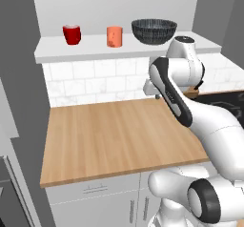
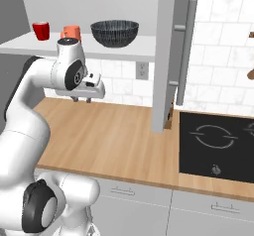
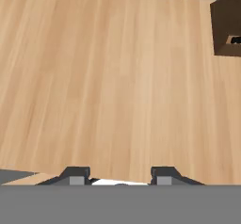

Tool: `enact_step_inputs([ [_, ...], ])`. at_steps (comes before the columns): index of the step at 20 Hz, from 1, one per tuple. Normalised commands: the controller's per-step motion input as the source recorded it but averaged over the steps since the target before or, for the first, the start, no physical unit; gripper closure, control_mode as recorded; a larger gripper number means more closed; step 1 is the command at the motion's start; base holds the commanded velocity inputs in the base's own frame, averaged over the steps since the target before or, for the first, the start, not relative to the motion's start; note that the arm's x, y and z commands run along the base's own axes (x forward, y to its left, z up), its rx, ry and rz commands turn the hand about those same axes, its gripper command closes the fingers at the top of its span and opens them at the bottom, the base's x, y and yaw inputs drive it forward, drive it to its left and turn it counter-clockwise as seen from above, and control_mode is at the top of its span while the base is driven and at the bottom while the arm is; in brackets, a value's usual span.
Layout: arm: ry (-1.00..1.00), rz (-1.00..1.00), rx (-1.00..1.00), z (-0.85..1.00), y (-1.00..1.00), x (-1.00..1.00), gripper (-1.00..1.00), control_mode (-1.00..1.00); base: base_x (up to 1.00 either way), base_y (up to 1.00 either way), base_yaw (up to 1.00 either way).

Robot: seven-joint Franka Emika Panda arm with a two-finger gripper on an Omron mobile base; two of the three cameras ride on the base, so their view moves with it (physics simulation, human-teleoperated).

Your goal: Gather all objects into one cabinet and sort the glasses and bowls to opposite sides.

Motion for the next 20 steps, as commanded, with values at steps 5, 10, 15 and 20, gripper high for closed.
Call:
enact_step_inputs([
  [5,0.0,0.0,0.0,-0.04,-0.03,-0.07,-1.0,-1.0,0.0,0.0,0.0],
  [10,-0.3,0.02,0.02,0.09,-0.28,-0.95,-1.0,-1.0,0.0,0.0,0.0],
  [15,-0.25,0.05,0.03,0.34,-0.3,-0.98,-1.0,-1.0,0.0,0.0,0.0],
  [20,-0.08,0.04,0.02,0.65,-0.14,-0.77,-1.0,-1.0,0.0,0.0,0.0],
])
